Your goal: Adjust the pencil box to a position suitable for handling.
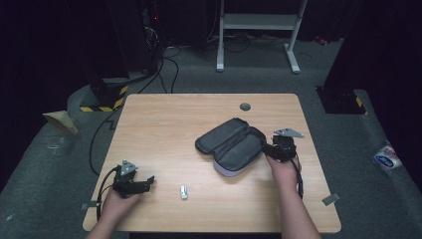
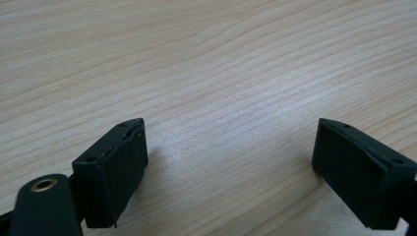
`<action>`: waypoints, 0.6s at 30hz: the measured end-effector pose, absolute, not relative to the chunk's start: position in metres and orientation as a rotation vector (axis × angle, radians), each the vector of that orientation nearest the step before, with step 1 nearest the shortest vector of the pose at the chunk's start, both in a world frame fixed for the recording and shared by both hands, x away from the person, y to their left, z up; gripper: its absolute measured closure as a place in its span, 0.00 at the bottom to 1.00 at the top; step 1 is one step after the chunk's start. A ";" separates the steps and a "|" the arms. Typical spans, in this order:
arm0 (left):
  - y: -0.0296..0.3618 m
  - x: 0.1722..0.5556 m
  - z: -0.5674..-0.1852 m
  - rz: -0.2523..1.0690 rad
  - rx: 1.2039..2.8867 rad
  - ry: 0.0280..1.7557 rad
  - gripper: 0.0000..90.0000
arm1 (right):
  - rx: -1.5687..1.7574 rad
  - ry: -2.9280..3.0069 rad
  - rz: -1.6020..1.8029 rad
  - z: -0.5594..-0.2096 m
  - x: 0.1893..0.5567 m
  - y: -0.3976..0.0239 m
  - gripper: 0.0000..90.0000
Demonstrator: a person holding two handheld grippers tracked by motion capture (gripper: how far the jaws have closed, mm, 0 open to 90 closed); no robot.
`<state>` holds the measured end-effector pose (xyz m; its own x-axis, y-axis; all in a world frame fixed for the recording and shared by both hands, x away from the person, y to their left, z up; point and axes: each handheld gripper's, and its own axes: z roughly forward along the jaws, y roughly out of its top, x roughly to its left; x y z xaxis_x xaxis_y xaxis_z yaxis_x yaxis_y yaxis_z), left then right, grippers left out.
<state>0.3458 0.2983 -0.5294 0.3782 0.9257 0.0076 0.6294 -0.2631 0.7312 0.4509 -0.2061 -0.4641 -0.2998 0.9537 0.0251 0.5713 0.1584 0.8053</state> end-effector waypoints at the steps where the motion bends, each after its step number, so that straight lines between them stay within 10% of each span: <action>1: 0.298 0.346 -0.529 0.590 1.996 1.333 0.15 | 1.460 1.941 1.004 -0.467 0.454 -0.207 0.54; 18: 0.299 0.345 -0.529 0.581 2.003 1.299 0.19 | 1.457 2.025 0.885 -0.483 0.479 -0.203 0.93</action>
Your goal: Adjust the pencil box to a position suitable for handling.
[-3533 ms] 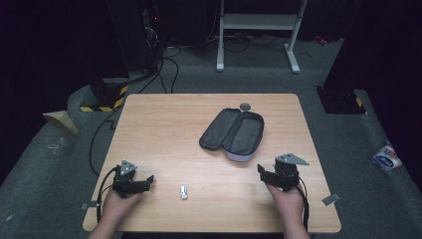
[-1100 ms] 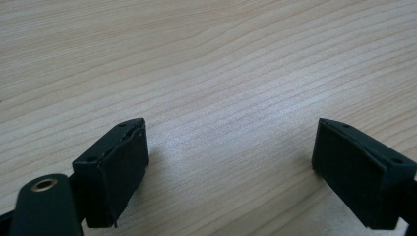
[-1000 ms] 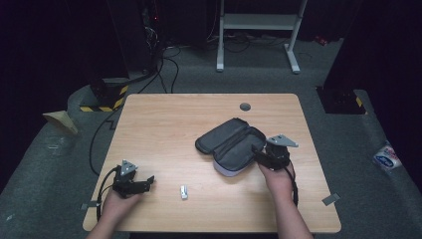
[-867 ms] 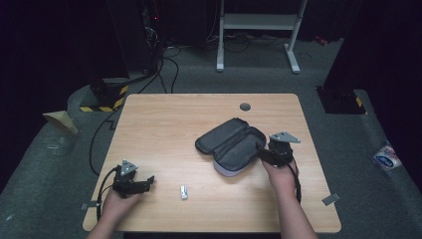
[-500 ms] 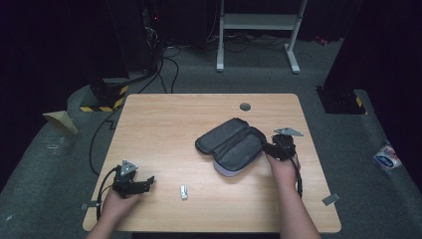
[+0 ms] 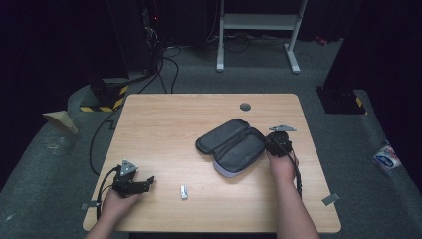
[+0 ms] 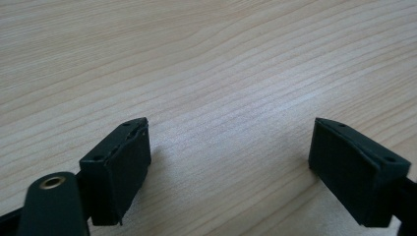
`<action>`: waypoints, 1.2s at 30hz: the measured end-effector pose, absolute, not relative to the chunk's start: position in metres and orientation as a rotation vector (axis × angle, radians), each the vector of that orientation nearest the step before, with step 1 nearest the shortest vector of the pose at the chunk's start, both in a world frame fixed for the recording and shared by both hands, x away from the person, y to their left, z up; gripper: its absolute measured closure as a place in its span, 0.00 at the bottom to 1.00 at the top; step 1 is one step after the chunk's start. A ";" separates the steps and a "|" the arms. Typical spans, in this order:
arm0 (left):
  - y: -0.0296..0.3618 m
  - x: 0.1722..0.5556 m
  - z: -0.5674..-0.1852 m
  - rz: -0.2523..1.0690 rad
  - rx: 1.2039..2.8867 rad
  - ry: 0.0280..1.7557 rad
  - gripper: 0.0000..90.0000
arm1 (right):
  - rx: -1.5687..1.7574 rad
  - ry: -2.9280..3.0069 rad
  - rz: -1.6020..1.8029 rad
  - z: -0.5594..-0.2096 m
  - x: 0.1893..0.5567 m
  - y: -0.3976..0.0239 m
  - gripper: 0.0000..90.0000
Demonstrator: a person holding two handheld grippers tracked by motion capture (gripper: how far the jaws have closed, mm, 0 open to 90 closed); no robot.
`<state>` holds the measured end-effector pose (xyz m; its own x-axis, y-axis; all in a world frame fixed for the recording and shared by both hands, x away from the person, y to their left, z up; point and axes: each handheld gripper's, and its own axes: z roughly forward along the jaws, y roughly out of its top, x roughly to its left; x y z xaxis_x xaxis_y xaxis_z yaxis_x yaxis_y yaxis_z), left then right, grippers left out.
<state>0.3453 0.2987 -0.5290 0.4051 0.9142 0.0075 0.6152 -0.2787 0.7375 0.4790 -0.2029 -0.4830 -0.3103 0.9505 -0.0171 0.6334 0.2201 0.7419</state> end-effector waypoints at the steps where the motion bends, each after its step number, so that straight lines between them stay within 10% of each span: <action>1: 0.299 0.345 -0.529 0.581 2.009 1.291 0.21 | 1.471 2.019 0.895 -0.483 0.476 -0.203 0.93; 36: 0.221 0.363 -0.509 0.484 1.965 1.137 0.71 | 1.291 2.081 1.225 -0.483 0.388 -0.148 0.78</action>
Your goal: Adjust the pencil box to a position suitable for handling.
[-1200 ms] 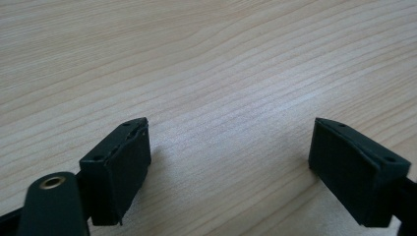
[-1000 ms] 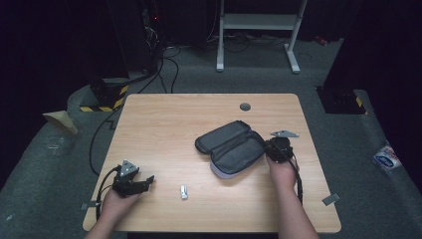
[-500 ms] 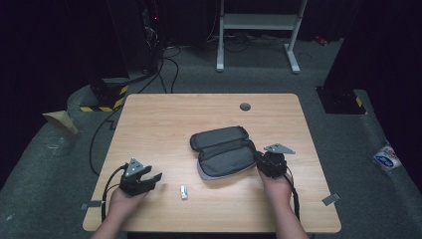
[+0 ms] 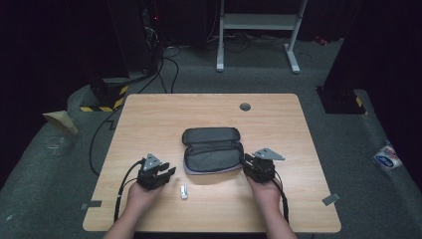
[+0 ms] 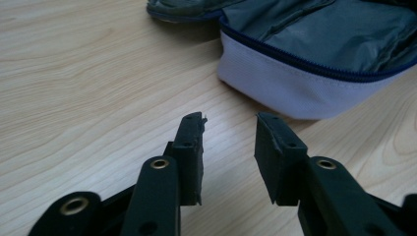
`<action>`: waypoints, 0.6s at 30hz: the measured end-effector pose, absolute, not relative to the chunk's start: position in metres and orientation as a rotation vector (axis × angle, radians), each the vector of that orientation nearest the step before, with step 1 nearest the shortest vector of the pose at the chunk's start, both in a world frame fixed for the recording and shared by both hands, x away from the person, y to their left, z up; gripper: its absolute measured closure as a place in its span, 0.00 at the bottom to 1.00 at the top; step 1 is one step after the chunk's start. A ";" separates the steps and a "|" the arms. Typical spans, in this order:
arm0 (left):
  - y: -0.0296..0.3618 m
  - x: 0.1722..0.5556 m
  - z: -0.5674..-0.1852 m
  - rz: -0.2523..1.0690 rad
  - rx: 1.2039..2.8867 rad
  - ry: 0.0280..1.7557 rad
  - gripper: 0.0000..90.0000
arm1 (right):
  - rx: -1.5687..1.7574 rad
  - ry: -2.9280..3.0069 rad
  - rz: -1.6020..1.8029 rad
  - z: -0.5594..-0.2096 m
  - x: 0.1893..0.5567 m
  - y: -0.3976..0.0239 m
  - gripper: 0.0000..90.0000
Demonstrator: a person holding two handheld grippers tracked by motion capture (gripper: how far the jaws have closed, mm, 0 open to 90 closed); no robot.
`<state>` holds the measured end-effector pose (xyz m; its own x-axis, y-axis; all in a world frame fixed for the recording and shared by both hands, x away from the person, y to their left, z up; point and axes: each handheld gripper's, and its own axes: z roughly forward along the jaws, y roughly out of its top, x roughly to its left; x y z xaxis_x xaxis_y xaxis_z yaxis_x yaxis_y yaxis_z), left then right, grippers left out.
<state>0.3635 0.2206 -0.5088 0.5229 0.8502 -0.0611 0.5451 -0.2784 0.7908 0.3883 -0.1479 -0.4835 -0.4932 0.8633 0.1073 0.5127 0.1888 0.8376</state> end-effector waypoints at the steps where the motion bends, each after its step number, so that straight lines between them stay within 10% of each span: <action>1: 0.218 0.365 -0.510 0.485 1.968 1.138 0.72 | 1.301 2.063 1.222 -0.483 0.387 -0.150 0.78; 18: 0.204 0.386 -0.520 0.476 1.946 1.182 0.78 | 1.392 2.094 1.035 -0.509 0.412 -0.154 0.81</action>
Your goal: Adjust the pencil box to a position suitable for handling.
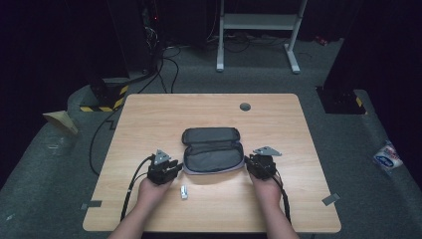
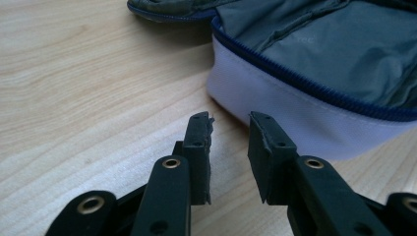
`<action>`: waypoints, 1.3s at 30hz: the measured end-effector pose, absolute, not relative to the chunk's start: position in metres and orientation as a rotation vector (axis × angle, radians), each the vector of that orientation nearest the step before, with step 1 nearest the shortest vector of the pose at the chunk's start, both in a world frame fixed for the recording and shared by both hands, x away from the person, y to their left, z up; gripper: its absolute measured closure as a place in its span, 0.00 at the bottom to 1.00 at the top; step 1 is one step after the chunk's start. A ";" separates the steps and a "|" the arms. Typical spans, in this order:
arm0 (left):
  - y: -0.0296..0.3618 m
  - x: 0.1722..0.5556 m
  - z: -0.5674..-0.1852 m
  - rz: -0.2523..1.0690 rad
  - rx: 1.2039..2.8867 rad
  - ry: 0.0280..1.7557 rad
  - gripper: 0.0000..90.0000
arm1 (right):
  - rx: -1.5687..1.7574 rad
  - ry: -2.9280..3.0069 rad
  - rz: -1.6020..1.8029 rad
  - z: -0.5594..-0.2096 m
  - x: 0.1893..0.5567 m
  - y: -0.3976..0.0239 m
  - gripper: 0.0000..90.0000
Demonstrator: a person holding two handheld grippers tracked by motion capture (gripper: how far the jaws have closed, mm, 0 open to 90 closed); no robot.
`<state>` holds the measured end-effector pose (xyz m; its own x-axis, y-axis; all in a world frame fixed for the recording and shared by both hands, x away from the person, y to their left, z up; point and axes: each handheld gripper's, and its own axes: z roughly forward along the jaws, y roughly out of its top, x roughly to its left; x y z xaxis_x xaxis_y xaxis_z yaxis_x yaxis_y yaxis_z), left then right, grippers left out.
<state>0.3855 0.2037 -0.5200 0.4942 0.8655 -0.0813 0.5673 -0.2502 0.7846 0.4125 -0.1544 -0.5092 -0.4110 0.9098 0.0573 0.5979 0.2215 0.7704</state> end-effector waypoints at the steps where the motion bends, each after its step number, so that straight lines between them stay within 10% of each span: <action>1: 0.205 0.385 -0.520 0.490 1.949 1.183 0.78 | 1.384 2.102 1.042 -0.510 0.412 -0.151 0.81; 39: 0.233 0.382 -0.516 0.538 1.903 1.259 0.65 | 1.388 2.049 1.083 -0.506 0.406 -0.161 0.61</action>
<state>0.3822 0.2332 -0.5163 0.4205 0.9048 -0.0675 0.5764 -0.2089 0.7900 0.4058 -0.1613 -0.5055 -0.4017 0.9131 0.0693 0.5714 0.1908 0.7982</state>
